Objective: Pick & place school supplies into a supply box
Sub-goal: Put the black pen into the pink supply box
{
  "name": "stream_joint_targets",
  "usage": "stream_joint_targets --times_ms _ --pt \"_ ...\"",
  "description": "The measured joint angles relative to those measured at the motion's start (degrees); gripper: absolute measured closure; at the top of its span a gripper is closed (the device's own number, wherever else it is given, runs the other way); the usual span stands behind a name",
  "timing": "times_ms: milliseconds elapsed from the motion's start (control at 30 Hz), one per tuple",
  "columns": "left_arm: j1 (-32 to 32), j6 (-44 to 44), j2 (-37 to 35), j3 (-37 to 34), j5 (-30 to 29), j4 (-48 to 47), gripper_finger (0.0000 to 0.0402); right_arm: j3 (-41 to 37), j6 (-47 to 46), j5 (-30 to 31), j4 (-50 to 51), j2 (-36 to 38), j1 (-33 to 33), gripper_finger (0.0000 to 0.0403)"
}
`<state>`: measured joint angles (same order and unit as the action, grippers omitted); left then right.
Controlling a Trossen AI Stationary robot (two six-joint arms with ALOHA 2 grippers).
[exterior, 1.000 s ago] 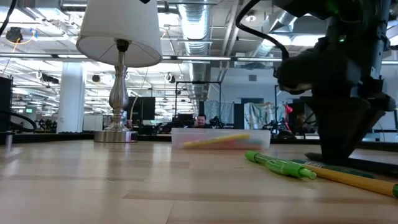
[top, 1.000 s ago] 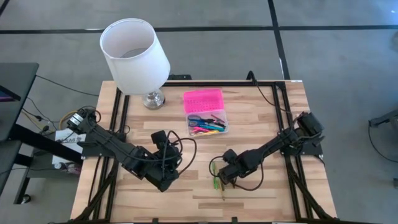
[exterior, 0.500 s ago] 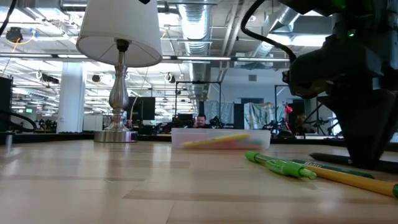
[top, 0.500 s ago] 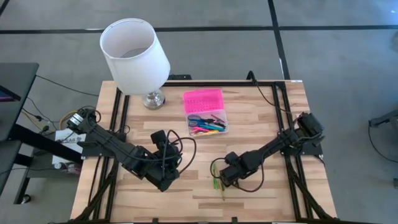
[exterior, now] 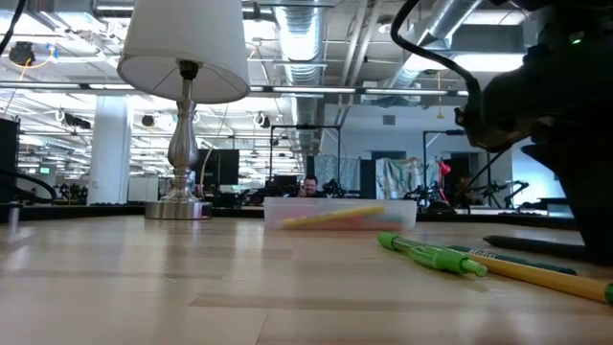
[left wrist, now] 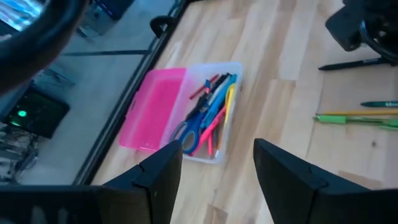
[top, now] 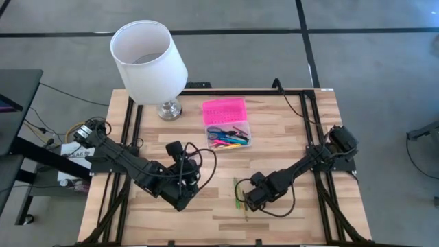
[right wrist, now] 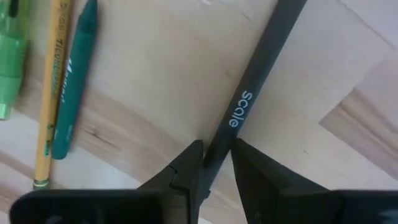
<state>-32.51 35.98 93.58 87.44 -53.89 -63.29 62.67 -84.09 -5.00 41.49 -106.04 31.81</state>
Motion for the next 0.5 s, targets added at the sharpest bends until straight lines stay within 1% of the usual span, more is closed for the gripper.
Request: stream_joint_targets --times_ms 167,333,500 --pt "0.0 -1.45 0.0 0.01 -1.59 0.37 0.0207 0.0 0.84 -0.13 0.44 0.0 0.04 0.0332" --pt "0.0 0.68 0.0 0.02 -1.68 1.74 0.0207 0.02 2.63 -0.08 1.52 -0.02 0.04 0.0353" --pt "0.86 2.08 0.0 0.02 -0.91 3.01 0.0207 0.11 5.04 0.07 2.28 0.0 0.04 0.0383"
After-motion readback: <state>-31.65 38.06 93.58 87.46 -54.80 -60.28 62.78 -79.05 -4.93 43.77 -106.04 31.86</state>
